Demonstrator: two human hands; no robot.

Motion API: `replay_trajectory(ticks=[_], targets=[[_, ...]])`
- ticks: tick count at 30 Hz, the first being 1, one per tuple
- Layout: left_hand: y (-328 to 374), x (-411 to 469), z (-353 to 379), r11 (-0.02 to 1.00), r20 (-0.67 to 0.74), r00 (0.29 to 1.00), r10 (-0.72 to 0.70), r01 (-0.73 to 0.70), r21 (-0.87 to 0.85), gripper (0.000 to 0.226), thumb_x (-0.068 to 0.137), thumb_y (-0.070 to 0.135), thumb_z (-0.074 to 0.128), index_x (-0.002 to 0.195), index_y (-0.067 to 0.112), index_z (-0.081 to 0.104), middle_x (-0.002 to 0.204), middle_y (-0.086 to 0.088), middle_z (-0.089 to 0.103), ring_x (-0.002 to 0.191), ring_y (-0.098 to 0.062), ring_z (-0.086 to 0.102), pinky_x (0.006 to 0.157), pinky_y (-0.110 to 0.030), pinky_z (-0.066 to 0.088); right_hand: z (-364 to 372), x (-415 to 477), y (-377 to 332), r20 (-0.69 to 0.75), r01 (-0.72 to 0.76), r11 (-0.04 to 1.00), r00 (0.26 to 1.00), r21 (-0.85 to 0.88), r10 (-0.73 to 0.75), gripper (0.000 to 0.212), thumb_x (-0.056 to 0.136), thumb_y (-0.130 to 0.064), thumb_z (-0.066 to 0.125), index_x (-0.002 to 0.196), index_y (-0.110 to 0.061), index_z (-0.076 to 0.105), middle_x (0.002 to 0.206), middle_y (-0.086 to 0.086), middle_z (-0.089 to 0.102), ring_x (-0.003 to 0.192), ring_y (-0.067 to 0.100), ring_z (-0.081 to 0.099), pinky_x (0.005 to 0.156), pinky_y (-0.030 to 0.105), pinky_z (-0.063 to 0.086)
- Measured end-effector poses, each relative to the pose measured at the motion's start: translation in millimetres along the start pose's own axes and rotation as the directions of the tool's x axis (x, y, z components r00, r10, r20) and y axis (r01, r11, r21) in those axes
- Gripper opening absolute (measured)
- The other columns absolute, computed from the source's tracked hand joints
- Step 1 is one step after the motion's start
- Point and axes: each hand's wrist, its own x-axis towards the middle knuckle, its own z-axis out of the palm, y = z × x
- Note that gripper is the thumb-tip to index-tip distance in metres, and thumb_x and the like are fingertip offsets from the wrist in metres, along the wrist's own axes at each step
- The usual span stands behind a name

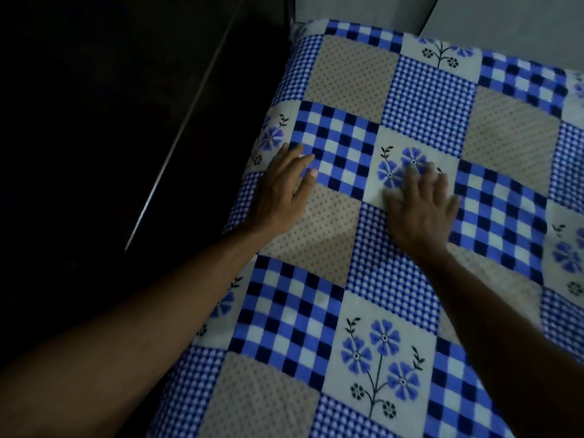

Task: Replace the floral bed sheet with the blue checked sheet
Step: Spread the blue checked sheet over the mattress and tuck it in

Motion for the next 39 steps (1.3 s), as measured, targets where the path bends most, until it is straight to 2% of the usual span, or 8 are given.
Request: replay_trajectory(ticks=[5, 15, 20, 25, 31, 35, 37, 39], targets=[[-3, -68, -9, 0.991, 0.122, 0.992, -0.034, 0.018, 0.133, 0.057, 0.104, 0.043, 0.028, 0.143, 0.008, 0.049, 0.154, -0.010, 0.039, 0.148, -0.028, 0.024, 0.121, -0.046, 0.019, 45, -96, -83, 0.109, 0.357, 0.933, 0.930, -0.042, -0.351, 0.071, 0.099, -0.064, 0.005, 0.159, -0.027, -0.007, 0.166, 0.004, -0.015, 0.152, 0.030, -0.015, 0.119, 0.063, -0.006], [-38, -305, -43, 0.945, 0.038, 0.990, -0.138, 0.120, 0.303, 0.058, 0.106, 0.037, 0.030, 0.152, 0.002, 0.027, 0.161, -0.014, 0.024, 0.149, -0.028, 0.024, 0.118, -0.048, 0.027, 75, -264, -93, 0.167, 0.690, 0.679, 0.660, 0.252, -0.733, 0.058, 0.103, -0.044, 0.034, 0.157, -0.023, 0.027, 0.167, 0.003, 0.013, 0.154, 0.027, 0.002, 0.121, 0.057, 0.006], [-40, -387, -52, 0.895, 0.028, 0.925, -0.379, 0.359, 0.263, 0.069, 0.102, 0.049, 0.021, 0.156, 0.006, 0.018, 0.162, -0.012, 0.019, 0.149, -0.029, 0.022, 0.121, -0.046, 0.021, 58, -272, -1, 0.024, 0.386, 0.908, 0.918, 0.165, -0.395, 0.052, 0.105, -0.042, 0.037, 0.152, -0.021, 0.034, 0.164, 0.007, 0.022, 0.153, 0.029, 0.013, 0.122, 0.057, 0.013], [-25, -434, -54, 0.824, -0.026, 0.833, -0.553, 0.551, 0.133, 0.081, 0.096, 0.062, 0.014, 0.156, 0.008, 0.015, 0.163, -0.010, 0.017, 0.150, -0.026, 0.017, 0.122, -0.035, 0.012, 64, -296, 19, 0.093, 0.317, 0.946, 0.942, 0.074, -0.323, 0.062, 0.106, -0.053, 0.019, 0.160, -0.024, 0.008, 0.168, 0.001, -0.003, 0.154, 0.026, -0.010, 0.121, 0.058, -0.007], [13, -450, -58, 0.878, -0.207, 0.872, -0.444, 0.469, 0.092, 0.066, 0.104, 0.048, 0.024, 0.151, 0.002, 0.031, 0.158, -0.015, 0.030, 0.148, -0.028, 0.022, 0.122, -0.035, 0.016, 99, -389, -66, 0.237, 0.702, 0.707, 0.674, 0.090, -0.699, 0.066, 0.103, -0.058, 0.012, 0.159, -0.027, -0.006, 0.166, 0.001, -0.015, 0.151, 0.027, -0.020, 0.119, 0.059, -0.013], [36, -437, -64, 0.899, -0.186, 0.894, -0.408, 0.429, 0.089, 0.059, 0.104, 0.043, 0.024, 0.151, 0.009, 0.034, 0.159, -0.009, 0.030, 0.150, -0.021, 0.019, 0.122, -0.031, 0.015, 115, -461, -88, 0.381, 0.882, 0.456, 0.384, 0.120, -0.841, 0.063, 0.103, -0.054, 0.024, 0.159, -0.028, 0.017, 0.168, -0.001, 0.005, 0.152, 0.027, -0.016, 0.117, 0.057, -0.018], [41, -430, -63, 0.913, -0.144, 0.916, -0.375, 0.392, 0.116, 0.059, 0.104, 0.044, 0.025, 0.150, 0.009, 0.036, 0.158, -0.009, 0.032, 0.149, -0.023, 0.021, 0.122, -0.033, 0.017, 113, -478, -79, 0.389, 0.879, 0.388, 0.267, 0.276, -0.882, 0.057, 0.104, -0.052, 0.028, 0.155, -0.026, 0.030, 0.164, -0.003, 0.022, 0.154, 0.025, 0.000, 0.119, 0.052, -0.019], [42, -424, -57, 0.928, -0.089, 0.943, -0.322, 0.333, 0.168, 0.063, 0.104, 0.049, 0.023, 0.147, 0.006, 0.041, 0.155, -0.013, 0.037, 0.147, -0.027, 0.026, 0.121, -0.039, 0.022, 102, -481, -58, 0.232, 0.764, 0.398, 0.323, 0.508, -0.917, 0.045, 0.103, -0.038, 0.044, 0.142, -0.018, 0.054, 0.148, 0.003, 0.052, 0.142, 0.027, 0.038, 0.123, 0.045, 0.007]])
